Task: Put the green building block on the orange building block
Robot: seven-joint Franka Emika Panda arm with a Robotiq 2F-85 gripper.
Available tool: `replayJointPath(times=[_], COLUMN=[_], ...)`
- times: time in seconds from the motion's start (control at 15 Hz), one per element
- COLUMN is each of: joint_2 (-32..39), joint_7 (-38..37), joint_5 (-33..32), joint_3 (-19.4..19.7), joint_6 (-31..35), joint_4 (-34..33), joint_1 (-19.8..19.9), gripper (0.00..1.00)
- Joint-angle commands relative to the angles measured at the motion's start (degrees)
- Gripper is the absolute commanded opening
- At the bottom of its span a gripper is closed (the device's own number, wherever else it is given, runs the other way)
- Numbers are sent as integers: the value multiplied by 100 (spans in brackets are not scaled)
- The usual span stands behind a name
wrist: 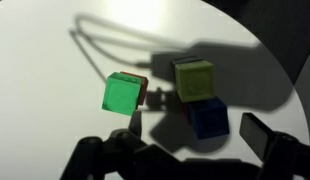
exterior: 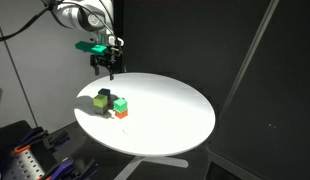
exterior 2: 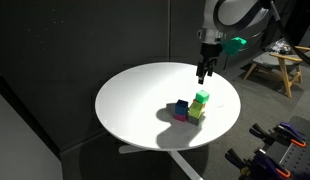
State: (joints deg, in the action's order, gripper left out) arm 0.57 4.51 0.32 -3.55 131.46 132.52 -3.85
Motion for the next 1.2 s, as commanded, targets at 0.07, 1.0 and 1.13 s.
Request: replayJointPath(times=[0.07, 1.0, 1.13], joint_2=[-574, -1730, -1843], joint_7=[-4, -754, -1008], joint_5=[92, 120, 80], joint_3=[-97, -128, -127], joint_6=[-545, -569, -490], joint_4=[255, 860, 954], joint_1=[-81, -94, -37], gripper=[100, 100, 100])
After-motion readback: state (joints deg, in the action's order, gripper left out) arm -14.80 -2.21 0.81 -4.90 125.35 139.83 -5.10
